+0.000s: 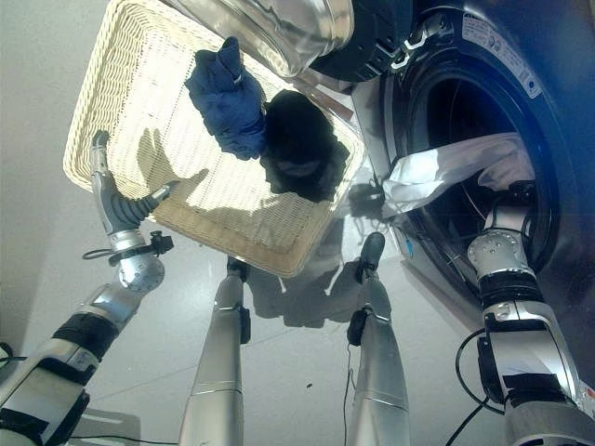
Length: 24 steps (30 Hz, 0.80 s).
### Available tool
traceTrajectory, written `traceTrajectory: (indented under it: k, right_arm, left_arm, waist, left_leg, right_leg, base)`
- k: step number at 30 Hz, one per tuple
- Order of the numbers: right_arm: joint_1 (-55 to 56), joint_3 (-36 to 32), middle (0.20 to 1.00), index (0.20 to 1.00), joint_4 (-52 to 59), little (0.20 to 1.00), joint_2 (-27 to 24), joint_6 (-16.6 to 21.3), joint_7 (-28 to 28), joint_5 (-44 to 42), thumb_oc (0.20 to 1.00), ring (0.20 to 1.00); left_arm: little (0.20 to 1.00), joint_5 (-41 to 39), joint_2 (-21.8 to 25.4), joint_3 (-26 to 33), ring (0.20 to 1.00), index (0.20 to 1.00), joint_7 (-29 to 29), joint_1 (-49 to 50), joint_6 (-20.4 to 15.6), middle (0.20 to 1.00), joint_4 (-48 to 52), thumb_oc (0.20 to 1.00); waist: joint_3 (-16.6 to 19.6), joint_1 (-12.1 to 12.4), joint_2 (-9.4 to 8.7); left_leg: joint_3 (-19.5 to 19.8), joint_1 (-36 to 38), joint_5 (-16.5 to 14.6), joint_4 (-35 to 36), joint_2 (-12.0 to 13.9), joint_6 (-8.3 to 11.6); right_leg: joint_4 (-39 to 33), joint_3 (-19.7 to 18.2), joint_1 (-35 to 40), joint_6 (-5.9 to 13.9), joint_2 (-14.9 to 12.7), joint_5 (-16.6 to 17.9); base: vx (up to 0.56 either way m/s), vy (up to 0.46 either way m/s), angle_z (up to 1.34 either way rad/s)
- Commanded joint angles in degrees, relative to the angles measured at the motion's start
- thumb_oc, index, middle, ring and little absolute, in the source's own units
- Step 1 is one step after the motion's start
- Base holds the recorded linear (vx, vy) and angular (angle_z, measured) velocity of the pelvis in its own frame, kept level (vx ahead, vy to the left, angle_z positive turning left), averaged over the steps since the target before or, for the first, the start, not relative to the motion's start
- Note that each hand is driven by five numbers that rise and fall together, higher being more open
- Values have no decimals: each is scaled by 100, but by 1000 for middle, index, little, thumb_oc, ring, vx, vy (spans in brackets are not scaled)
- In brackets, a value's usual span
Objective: Put the clothes into the washing machine.
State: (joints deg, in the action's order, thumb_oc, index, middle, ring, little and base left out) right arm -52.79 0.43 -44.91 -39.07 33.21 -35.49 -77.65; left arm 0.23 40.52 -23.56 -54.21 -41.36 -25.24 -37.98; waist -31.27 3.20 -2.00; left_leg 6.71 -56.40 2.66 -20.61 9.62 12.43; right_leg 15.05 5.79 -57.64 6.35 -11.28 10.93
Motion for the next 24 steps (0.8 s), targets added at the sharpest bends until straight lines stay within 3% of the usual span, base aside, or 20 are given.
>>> traceTrajectory:
  k: [1, 2, 3, 8, 9, 11, 13, 16, 19, 24]
  right_arm:
    - [23, -692, 263, 263, 173, 263, -1994, 293, 81, 520, 263, 263]
    - [-39, -640, 467, 467, -35, 467, -1995, 213, 242, 412, 467, 467]
    - [-121, -572, 1000, 1000, -307, 1000, -1966, 31, 413, 381, 1000, 1000]
    - [-410, -78, 1000, 1000, -925, 1000, -1741, -510, 137, 865, 1000, 1000]
    - [-459, 48, 1000, 1000, -1077, 1000, -1721, -827, -26, 1208, 1000, 1000]
    - [-850, 950, 1000, 1000, -1311, 1000, -1724, -1723, -1152, 3382, 1000, 1000]
    - [-1083, 1392, 1000, 1000, -1393, 1000, -1723, -2413, -1444, 4150, 1000, 1000]
    - [-1800, 2417, 1000, 1000, -1882, 1000, -1708, -3771, -1456, 5489, 1000, 1000]
    - [-2415, 3318, 1000, 1000, -2232, 1000, -1633, -4554, -1447, 6298, 1000, 1000]
    - [-2684, 3735, 1000, 1000, -2356, 1000, -1436, -4864, -1435, 6588, 1000, 1000]
  left_arm:
    - [1000, -148, 377, 156, 1000, 1000, 236, -251, -44, 1000, -278, 1000]
    - [1000, -134, 384, 109, 1000, 1000, 296, -352, -83, 1000, -390, 1000]
    - [1000, -103, 370, 39, 1000, 1000, 354, -482, -99, 1000, -495, 1000]
    - [1000, 140, 288, -307, 1000, 1000, 378, -925, -94, 1000, -744, 1000]
    - [1000, 240, 277, -374, 1000, 1000, 385, -1023, -84, 1000, -786, 1000]
    - [1000, 389, 240, -728, 1000, 1000, 332, -1405, 38, 1000, -857, 1000]
    - [1000, 400, 238, -871, 1000, 1000, 349, -1572, 88, 1000, -877, 1000]
    - [1000, 357, 193, -1191, 1000, 1000, 457, -2049, 148, 1000, -1045, 1000]
    - [1000, 258, 161, -1431, 1000, 1000, 544, -2423, 115, 1000, -1184, 1000]
    - [1000, 180, 76, -1600, 1000, 1000, 526, -2647, 92, 1000, -1266, 1000]
  waist:
    - [147, -215, -500]
    - [147, -208, -488]
    - [147, -193, -459]
    - [147, -129, -359]
    - [147, -121, -352]
    - [147, -94, -318]
    - [147, -88, -314]
    - [147, -74, -295]
    - [147, -57, -249]
    - [147, -36, -171]
  left_leg:
    - [96, 415, 4, 336, -451, -621]
    - [103, 433, 3, 339, -475, -627]
    - [107, 447, 8, 362, -503, -635]
    - [136, 429, 34, 416, -567, -672]
    - [132, 428, 38, 423, -576, -677]
    - [155, 348, 60, 418, -630, -707]
    - [154, 323, 61, 403, -636, -717]
    - [135, 244, 56, 355, -639, -737]
    - [129, 171, 62, 365, -663, -765]
    - [110, 119, 67, 408, -716, -775]
  right_leg:
    - [165, 212, 357, 539, 177, 7]
    - [155, 211, 376, 536, 174, 6]
    - [141, 211, 385, 533, 167, 11]
    - [130, 223, 351, 535, 116, 34]
    - [127, 226, 348, 536, 113, 41]
    - [82, 243, 279, 548, 97, 110]
    - [70, 255, 259, 553, 86, 130]
    - [63, 279, 198, 552, 67, 150]
    - [35, 308, 137, 548, 58, 162]
    - [-5, 324, 66, 550, 45, 170]
  base:
    - [6, 10, -8]
    - [0, 0, 0]
    - [0, 0, 0]
    - [4, -11, 5]
    - [2, -52, 5]
    - [-11, -45, 6]
    - [-16, -13, 10]
    - [-13, -22, 8]
    - [-6, -7, 1]
    - [-5, 1, 1]
